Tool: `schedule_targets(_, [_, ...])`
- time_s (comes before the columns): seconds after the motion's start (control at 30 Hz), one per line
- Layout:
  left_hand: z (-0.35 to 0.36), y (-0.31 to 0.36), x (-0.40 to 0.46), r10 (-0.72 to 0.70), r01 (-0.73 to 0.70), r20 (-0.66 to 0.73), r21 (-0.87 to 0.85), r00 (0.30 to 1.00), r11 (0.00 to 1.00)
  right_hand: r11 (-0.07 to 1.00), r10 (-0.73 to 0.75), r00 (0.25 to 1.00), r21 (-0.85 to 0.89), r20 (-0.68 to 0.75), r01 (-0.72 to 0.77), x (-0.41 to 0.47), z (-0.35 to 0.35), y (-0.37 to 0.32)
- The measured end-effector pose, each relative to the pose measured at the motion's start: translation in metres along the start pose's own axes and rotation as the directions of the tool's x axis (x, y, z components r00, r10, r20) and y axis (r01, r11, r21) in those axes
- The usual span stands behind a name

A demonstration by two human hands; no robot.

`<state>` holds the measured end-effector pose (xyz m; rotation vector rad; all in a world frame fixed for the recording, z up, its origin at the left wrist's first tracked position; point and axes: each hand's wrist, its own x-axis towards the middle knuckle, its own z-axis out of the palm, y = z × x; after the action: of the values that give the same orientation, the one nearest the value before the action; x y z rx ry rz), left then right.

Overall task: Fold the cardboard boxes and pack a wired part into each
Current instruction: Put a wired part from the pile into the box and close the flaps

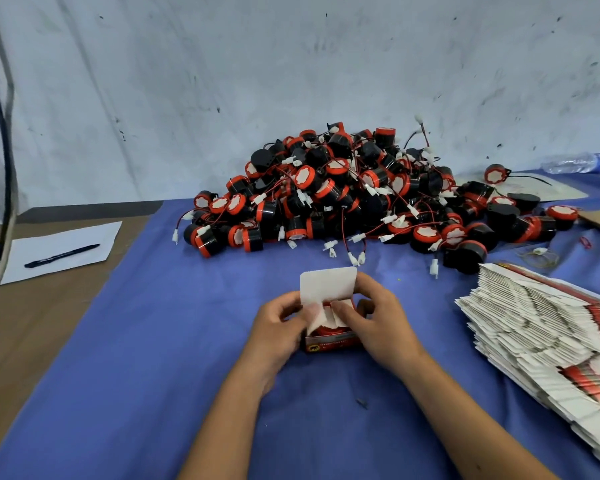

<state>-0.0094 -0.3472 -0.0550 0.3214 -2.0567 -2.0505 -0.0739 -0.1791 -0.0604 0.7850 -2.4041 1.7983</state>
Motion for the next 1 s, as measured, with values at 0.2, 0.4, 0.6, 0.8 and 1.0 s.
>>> schedule_targets(0.2, [0.013, -0.009, -0.003, 0.254, -0.199, -0.244, 0.227, 0.936, 0.953, 0.986, -0.036, 0.977, 0.168, 0.211, 0.000, -0.008, -0.005, -0.006])
schedule_targets(0.4, [0.007, -0.008, -0.004, 0.179, -0.167, -0.181, 0.080, 0.967, 0.983, 0.965, 0.064, 0.985, 0.241, 0.157, -0.101, -0.006, -0.003, -0.008])
schedule_targets(0.6, [-0.001, -0.005, -0.003, 0.064, -0.066, -0.110, -0.010, 0.992, 0.998, 0.964, 0.077, 0.977, 0.234, 0.201, -0.124, -0.006, -0.007, -0.009])
schedule_targets(0.8, [0.003, -0.006, -0.002, 0.048, -0.050, -0.133, -0.016, 0.990, 0.999, 0.937, 0.084, 0.972, 0.316, 0.218, -0.152, -0.007, -0.007, -0.010])
schedule_targets(1.0, [0.003, -0.006, -0.003, 0.062, -0.061, -0.125, 0.010, 0.990, 0.998, 0.960, 0.082, 0.984, 0.253, 0.159, -0.121, -0.004, -0.002, -0.001])
